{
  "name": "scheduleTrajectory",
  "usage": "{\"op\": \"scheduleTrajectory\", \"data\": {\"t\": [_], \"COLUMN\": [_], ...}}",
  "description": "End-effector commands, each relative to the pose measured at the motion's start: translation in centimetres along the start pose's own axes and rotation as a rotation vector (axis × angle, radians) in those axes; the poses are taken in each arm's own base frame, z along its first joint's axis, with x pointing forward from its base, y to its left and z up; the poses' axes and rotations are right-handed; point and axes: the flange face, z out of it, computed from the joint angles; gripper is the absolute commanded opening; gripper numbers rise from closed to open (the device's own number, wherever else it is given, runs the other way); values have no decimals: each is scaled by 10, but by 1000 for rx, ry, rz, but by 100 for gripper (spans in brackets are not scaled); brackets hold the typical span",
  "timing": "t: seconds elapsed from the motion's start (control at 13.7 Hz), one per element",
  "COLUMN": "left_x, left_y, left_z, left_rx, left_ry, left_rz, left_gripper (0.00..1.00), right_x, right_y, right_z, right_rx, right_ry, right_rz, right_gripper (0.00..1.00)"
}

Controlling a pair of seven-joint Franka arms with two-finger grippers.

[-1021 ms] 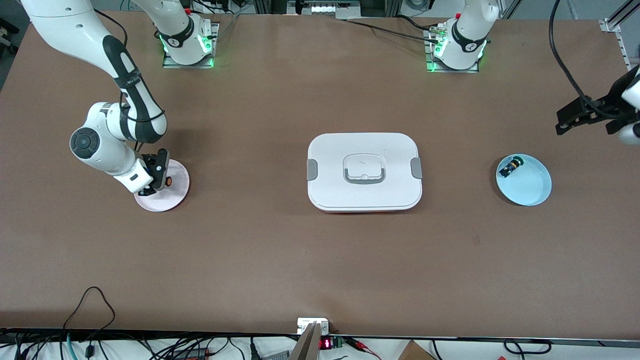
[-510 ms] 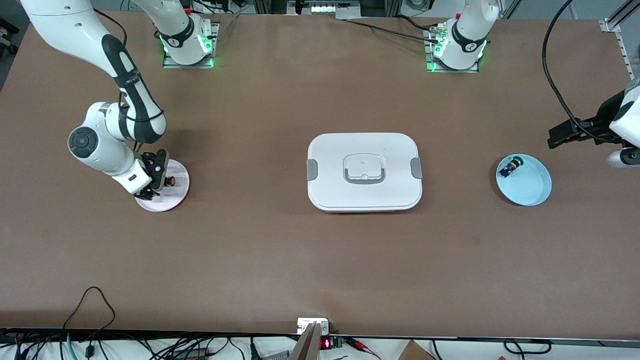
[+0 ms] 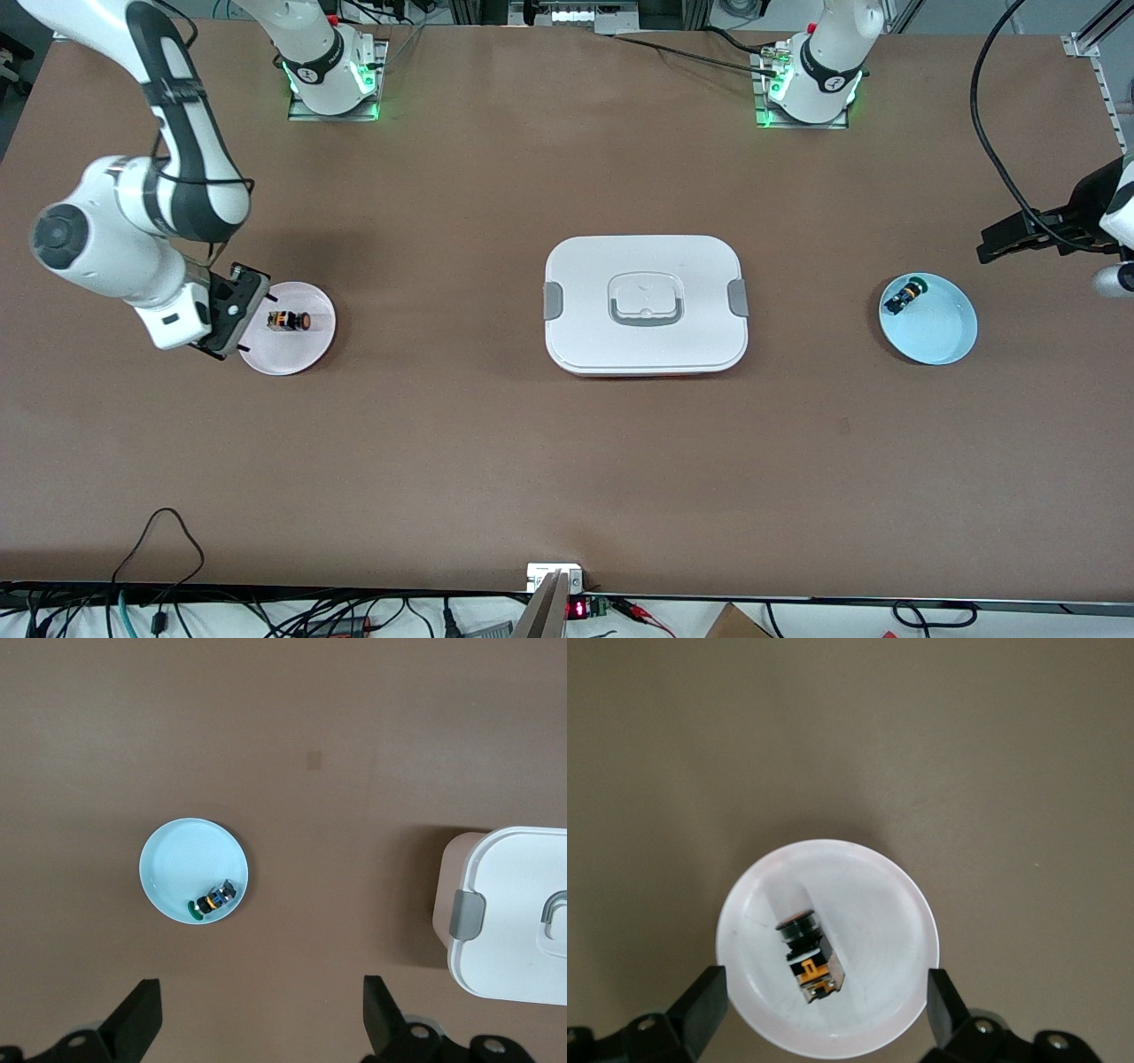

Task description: Transfer orange switch to right arm and place

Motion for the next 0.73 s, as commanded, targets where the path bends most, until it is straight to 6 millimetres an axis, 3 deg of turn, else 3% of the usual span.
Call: {"op": "scheduleTrajectory", "data": {"t": [0.0,0.22,0.44,0.66], "left_x": [-6,-6,-6,-5], "left_y": [-1,-1,-1,-1], "left_z": [-5,-5,-5,-6], "left_rx": [-19,-19,-19,-18], "left_ry": [7,9,9,12], "left_rz": [1,3,3,4], "left_gripper": [100,100,100,100], "right_x": [9,29,35,37], "right_y": [-4,-13,-26,-39], "right_z": [-44,-92,-119,-157], "right_rx": [31,59,165,218], "right_ry": [16,3,5,-53], "right_rz": [168,485,856,1079], "right_gripper": [100,100,100,100]}}
